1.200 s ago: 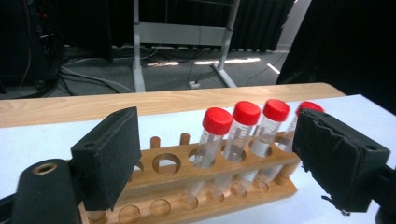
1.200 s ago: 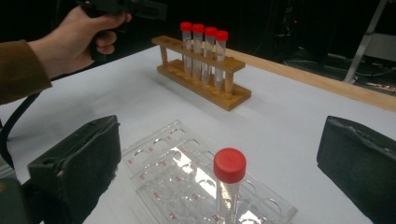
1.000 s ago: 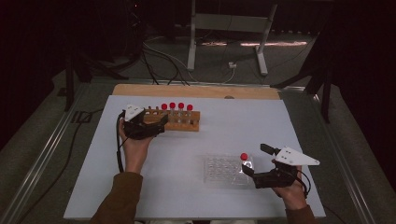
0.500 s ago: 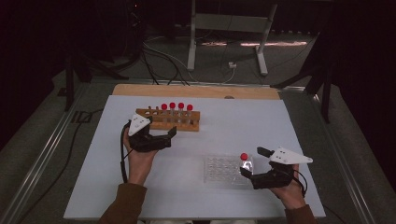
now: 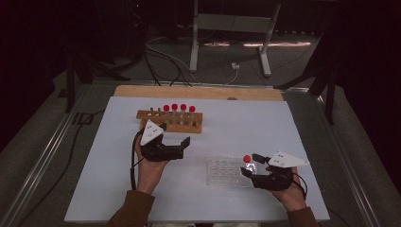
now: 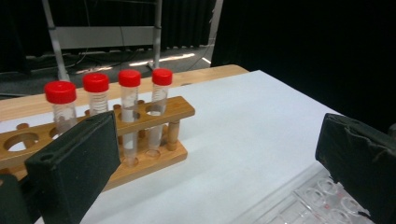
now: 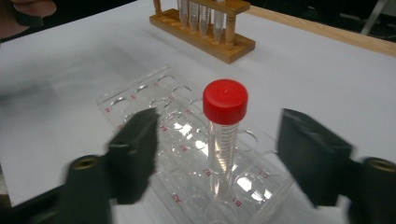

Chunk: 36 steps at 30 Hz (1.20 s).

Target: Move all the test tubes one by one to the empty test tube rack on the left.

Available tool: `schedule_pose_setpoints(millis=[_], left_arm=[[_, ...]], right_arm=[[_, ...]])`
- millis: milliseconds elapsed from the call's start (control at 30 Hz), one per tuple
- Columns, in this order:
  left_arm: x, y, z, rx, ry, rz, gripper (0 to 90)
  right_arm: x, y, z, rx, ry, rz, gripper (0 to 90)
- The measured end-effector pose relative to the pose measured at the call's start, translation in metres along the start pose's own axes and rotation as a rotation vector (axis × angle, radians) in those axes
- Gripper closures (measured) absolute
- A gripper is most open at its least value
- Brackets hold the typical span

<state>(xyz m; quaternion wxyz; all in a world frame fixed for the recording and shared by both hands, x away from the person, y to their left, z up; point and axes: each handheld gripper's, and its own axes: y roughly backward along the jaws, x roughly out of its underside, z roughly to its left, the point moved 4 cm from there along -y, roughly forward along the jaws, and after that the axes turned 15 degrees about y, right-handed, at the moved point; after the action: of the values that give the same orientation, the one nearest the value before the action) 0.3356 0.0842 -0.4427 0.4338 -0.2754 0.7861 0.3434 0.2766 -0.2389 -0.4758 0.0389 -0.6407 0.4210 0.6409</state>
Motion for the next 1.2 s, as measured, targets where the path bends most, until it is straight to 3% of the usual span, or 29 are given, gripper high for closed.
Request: schedule_pose_setpoints(millis=[233,600,1200], left_arm=[[0.001,0.004,-0.005,0.016,-0.003,-0.003,0.7],[-0.001,0.01,-0.012,0.057,0.011,-0.012,0.7],[-0.005,0.01,-0.032,0.112,-0.032,0.009,0.7]], right_arm=[[0.005,-0.008,-0.001,0.005,0.013,0.011,56.8],[0.009,-0.018,0.001,0.003,0.028,0.024,72.3],[-0.005,-0.005,-0.002,0.029,0.03,-0.038,73.8]])
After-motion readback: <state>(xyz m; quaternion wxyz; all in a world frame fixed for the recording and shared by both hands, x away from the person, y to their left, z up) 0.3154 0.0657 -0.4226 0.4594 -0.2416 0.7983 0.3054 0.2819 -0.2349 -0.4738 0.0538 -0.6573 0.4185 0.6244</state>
